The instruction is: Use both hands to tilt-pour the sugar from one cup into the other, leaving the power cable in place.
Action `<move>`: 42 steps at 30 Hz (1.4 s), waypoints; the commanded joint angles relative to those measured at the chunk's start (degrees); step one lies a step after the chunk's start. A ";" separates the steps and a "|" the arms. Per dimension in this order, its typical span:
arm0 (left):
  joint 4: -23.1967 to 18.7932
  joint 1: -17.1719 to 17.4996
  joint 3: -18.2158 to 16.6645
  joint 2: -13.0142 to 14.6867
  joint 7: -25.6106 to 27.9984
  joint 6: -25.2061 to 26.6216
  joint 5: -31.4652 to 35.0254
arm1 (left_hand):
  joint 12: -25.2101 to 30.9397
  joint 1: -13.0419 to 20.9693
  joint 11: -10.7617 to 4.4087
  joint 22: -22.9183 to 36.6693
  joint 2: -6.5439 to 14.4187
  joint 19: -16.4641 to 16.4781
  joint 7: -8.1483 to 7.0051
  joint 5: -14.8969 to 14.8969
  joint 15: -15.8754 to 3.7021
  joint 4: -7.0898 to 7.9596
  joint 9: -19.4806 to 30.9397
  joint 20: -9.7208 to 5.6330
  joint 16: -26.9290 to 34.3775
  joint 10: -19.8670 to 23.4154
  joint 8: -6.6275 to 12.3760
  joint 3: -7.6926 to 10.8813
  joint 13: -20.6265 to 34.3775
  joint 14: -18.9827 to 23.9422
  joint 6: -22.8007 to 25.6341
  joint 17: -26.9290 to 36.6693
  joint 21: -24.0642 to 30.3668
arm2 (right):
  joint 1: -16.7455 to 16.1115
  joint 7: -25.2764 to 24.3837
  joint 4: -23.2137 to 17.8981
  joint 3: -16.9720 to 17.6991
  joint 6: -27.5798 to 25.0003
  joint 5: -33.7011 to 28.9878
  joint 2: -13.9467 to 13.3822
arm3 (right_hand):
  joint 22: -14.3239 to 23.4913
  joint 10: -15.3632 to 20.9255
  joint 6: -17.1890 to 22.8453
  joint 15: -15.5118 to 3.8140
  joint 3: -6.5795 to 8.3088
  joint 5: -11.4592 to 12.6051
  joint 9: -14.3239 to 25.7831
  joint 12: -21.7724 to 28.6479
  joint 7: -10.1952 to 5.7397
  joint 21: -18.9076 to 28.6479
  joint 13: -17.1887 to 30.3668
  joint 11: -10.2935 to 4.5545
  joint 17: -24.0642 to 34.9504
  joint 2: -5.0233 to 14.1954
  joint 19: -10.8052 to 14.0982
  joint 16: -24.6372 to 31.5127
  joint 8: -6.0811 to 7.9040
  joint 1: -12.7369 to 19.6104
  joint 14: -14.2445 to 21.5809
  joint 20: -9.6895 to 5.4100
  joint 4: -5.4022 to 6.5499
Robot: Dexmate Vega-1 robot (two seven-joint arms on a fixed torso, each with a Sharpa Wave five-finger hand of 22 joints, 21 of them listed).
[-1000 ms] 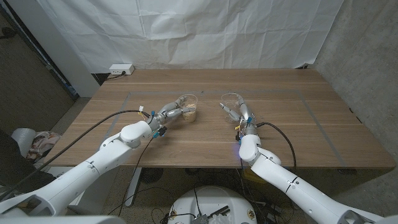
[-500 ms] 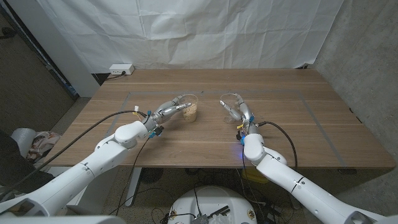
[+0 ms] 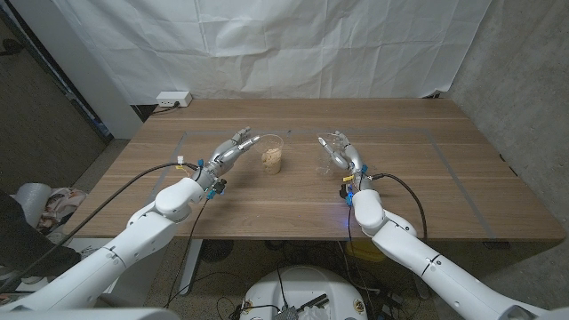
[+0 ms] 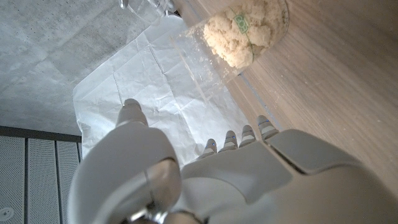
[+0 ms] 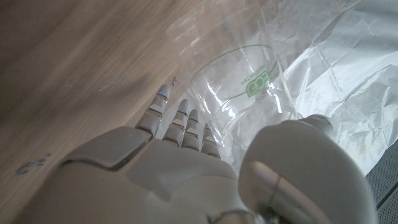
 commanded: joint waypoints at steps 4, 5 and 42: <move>-0.50 2.68 -3.42 0.60 0.94 -2.98 -0.23 | 0.13 0.47 -0.13 0.23 0.55 -16.20 -0.44 0.21 0.19 0.14 0.06 0.43 0.16 -15.64 0.06 -0.11 -0.14 -16.64 -17.01 0.04 0.45 | -0.44 -0.66 -1.63 0.49 0.09 -1.72 -0.37 | -0.06 1.85 1.82 -0.74 0.46 0.52 -0.03 0.10 1.42 0.25 -0.37 -1.86 -1.04 0.55 1.66 0.68 0.84 -0.25 1.31 0.15 -0.38; -0.53 2.71 -3.53 0.65 0.90 -3.00 -0.26 | 0.09 0.45 0.00 0.23 0.59 -16.20 -0.45 0.20 0.19 0.15 0.06 0.44 0.13 -15.77 0.03 -0.11 -0.15 -16.69 -17.05 0.04 0.44 | -0.45 -1.43 -1.93 0.33 -0.63 -2.52 -0.14 | -0.07 1.31 1.45 -0.69 0.49 0.56 -0.05 -0.23 1.38 0.19 -0.45 -2.05 -1.25 0.54 1.69 0.57 0.65 -0.28 1.07 0.17 -0.45; -2.77 4.33 -6.15 1.10 1.48 -4.61 0.54 | 0.18 -0.44 0.00 0.25 1.39 -16.27 1.02 -0.20 -0.12 0.54 0.03 0.42 0.02 -15.96 -0.27 -0.39 -0.52 -16.76 -16.44 -0.04 0.09 | -0.82 2.27 -9.70 0.77 -10.06 -3.59 -5.41 | -0.17 -18.93 -21.51 1.99 -0.23 1.29 -0.44 -4.69 -1.22 -3.98 -3.79 0.74 -10.00 -1.82 -9.43 -0.21 -1.63 1.21 -15.13 0.30 -2.74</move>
